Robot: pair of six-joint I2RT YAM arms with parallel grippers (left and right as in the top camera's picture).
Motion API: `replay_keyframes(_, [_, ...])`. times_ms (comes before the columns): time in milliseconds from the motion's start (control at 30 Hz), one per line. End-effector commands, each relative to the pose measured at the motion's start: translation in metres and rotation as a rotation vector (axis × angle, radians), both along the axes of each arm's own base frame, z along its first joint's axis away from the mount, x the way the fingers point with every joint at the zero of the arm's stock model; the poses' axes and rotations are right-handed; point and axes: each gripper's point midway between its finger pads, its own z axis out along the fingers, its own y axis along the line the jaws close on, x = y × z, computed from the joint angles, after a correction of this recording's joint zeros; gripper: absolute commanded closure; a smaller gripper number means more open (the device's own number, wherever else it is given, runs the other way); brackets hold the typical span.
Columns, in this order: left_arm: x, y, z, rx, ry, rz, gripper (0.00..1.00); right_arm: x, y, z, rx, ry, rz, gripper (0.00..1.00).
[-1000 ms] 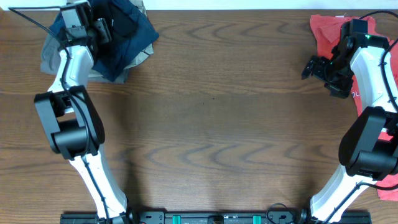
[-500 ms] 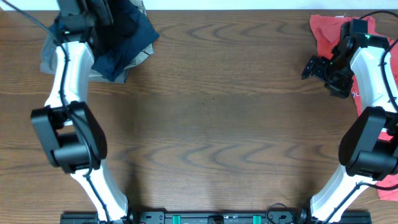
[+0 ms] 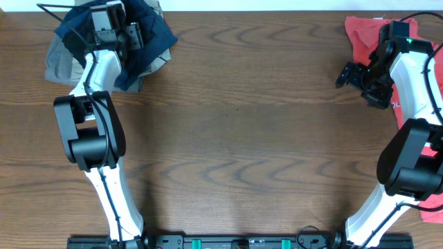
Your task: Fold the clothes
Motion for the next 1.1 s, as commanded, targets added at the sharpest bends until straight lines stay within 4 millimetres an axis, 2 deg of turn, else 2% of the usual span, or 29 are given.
replay_keyframes(0, [-0.003, -0.007, 0.021, 0.018, -0.017, -0.056, 0.32, 0.004, -0.003, 0.001, -0.013, -0.006, 0.006, 0.01])
replay_keyframes(100, [-0.006, -0.005, 0.059, 0.039, -0.066, -0.054, 0.31, 0.004, -0.003, 0.001, -0.013, -0.006, 0.006, 0.01])
replay_keyframes(200, [-0.011, -0.002, 0.103, 0.05, -0.137, -0.048, 0.23, 0.004, -0.003, 0.001, -0.013, -0.006, 0.006, 0.01])
replay_keyframes(267, [-0.014, 0.002, 0.123, 0.056, -0.172, -0.04, 0.22, 0.004, -0.003, 0.001, -0.013, -0.006, 0.006, 0.01])
replay_keyframes(367, [-0.019, 0.017, 0.139, 0.075, -0.194, -0.001, 0.2, 0.004, -0.003, 0.001, -0.013, -0.006, 0.006, 0.01])
replay_keyframes(400, [-0.021, 0.032, 0.138, 0.098, -0.188, 0.043, 0.19, 0.004, -0.003, 0.001, -0.013, -0.006, 0.006, 0.01])
replay_keyframes(533, [-0.033, 0.073, 0.121, 0.153, -0.118, 0.167, 0.19, 0.004, -0.003, 0.001, -0.013, -0.006, 0.006, 0.01])
replay_keyframes(733, [-0.049, 0.114, 0.065, 0.129, 0.019, 0.226, 0.19, 0.004, -0.003, 0.001, -0.013, -0.006, 0.006, 0.01])
replay_keyframes(933, [-0.061, 0.127, 0.003, 0.1, 0.154, 0.242, 0.18, 0.004, -0.003, 0.001, -0.013, -0.006, 0.006, 0.01])
replay_keyframes(1000, [-0.064, 0.127, -0.008, 0.094, 0.18, 0.242, 0.17, 0.004, -0.003, 0.001, -0.013, -0.006, 0.006, 0.01])
replay_keyframes(1067, [-0.064, 0.126, -0.007, 0.093, 0.182, 0.242, 0.18, 0.004, -0.003, 0.001, -0.013, -0.006, 0.006, 0.01])
